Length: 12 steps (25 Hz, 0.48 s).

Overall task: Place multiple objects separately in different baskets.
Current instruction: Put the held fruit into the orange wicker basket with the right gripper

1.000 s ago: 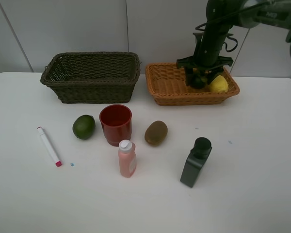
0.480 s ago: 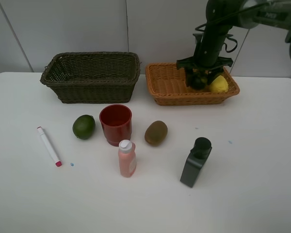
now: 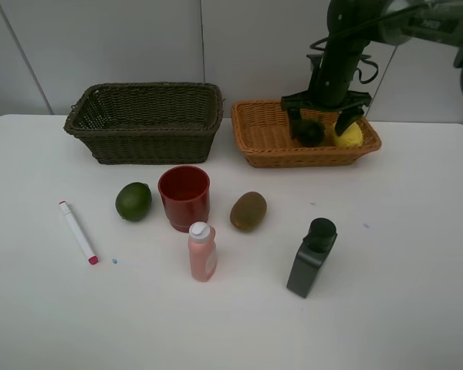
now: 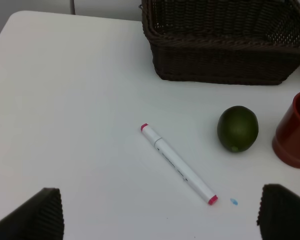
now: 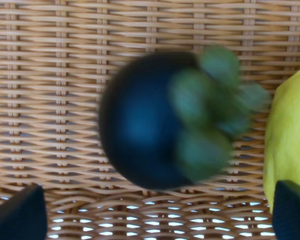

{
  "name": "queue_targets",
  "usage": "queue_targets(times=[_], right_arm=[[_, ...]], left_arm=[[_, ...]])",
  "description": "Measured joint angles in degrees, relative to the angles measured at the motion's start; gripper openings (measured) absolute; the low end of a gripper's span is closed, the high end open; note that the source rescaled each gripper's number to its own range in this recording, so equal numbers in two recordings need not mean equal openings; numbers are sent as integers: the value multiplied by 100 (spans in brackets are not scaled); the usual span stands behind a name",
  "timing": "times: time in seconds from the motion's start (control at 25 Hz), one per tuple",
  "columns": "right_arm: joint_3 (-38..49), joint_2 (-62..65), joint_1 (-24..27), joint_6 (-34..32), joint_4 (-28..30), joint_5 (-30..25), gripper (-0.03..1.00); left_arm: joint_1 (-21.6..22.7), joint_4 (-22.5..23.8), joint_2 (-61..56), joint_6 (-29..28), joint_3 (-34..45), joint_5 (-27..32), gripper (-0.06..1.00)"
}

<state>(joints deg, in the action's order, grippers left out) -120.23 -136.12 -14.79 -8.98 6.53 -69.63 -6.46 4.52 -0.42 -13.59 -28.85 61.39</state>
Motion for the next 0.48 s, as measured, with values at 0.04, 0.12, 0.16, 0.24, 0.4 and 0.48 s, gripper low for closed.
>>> queue_targets(times=[0.04,0.12,0.16,0.24,0.4,0.48], right_arm=[[0,0,0,0,0,0,100],[0,0,0,0,-5,0,100],[0,0,0,0,-5,0,100],[0,0,0,0,-5,0,100],[0,0,0,0,-5,-2,100],[0,0,0,0,-5,-2,100]], left_arm=[[0,0,0,0,0,0,100],[0,0,0,0,0,0,100],[0,0,0,0,0,0,100],[0,0,0,0,0,0,100],[0,0,0,0,0,0,100],[0,0,0,0,0,0,100]])
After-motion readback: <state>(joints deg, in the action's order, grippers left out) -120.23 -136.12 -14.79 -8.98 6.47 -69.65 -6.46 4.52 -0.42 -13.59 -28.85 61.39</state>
